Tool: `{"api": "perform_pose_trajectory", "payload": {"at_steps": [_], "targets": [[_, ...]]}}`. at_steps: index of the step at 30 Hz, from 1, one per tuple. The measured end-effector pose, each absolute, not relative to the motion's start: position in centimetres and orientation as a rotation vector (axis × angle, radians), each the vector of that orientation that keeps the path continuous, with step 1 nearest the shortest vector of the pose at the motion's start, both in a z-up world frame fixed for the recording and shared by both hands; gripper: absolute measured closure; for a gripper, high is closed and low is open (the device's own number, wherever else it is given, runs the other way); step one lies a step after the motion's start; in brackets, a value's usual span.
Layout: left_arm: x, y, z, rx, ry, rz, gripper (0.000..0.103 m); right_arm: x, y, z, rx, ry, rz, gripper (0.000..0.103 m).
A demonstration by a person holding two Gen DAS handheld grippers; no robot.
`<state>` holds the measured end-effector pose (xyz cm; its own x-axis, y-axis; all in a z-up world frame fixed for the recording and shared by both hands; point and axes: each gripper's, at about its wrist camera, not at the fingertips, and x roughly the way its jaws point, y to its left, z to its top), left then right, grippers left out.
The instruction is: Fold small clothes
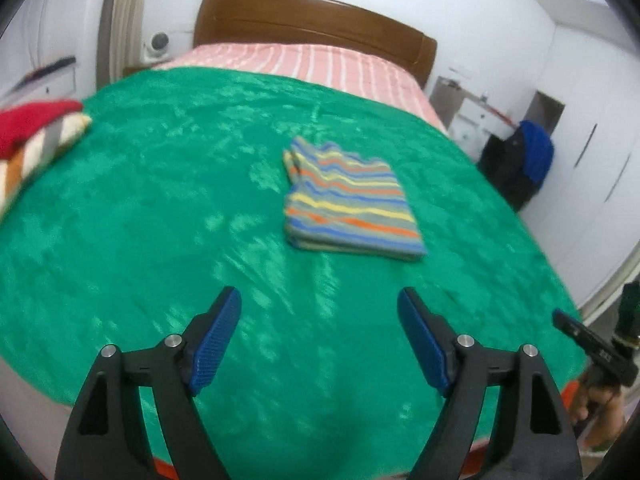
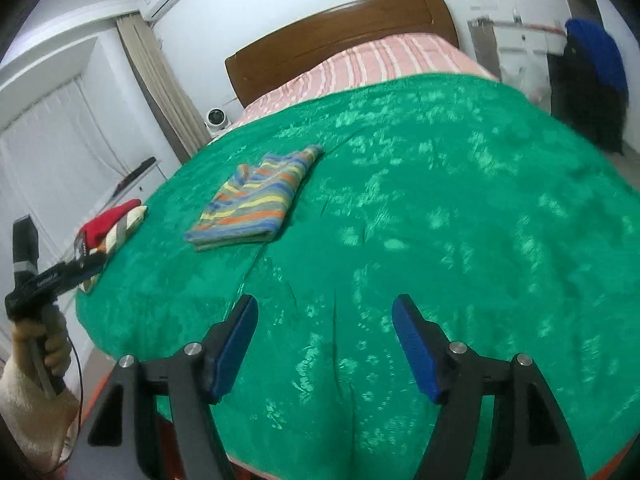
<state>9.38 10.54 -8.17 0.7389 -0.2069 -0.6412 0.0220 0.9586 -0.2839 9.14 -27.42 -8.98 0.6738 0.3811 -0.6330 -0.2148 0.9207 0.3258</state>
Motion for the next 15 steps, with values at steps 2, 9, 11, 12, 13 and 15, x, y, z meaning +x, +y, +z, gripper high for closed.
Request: {"api": "perform_pose_trajectory", "payload": {"at_steps": [2, 9, 11, 12, 13, 15], "targets": [[9.0, 9.3, -9.1, -0.291, 0.757, -0.157, 0.021, 8.7, -27.4, -8.2, 0.218, 0.747, 0.346, 0.033], [9.1, 4.7, -12.1, -0.259, 0.898, -0.265, 0.021, 8.4, -25.5, -9.1, 0.245, 0.758, 0.412, 0.033], [9.4, 4.5, -11.9, -0.265, 0.903, -0.274, 0.021, 8.9, -24.5, -9.7, 0.246, 0.779, 0.435, 0.033], [9.7, 4.7, -11.7, -0.279, 0.896, -0.272, 0.021, 9.3, -23.9, -9.8, 0.245, 0.786, 0.452, 0.033], [10.0, 4.9, -11.5, -0.289, 0.889, -0.265, 0.021, 9.6, -23.3, -9.9, 0.245, 0.789, 0.470, 0.033], [10.7, 5.2, -11.3, -0.298, 0.883, -0.242, 0.021, 9.7, -22.6, -9.7, 0.231, 0.784, 0.498, 0.033]]}}
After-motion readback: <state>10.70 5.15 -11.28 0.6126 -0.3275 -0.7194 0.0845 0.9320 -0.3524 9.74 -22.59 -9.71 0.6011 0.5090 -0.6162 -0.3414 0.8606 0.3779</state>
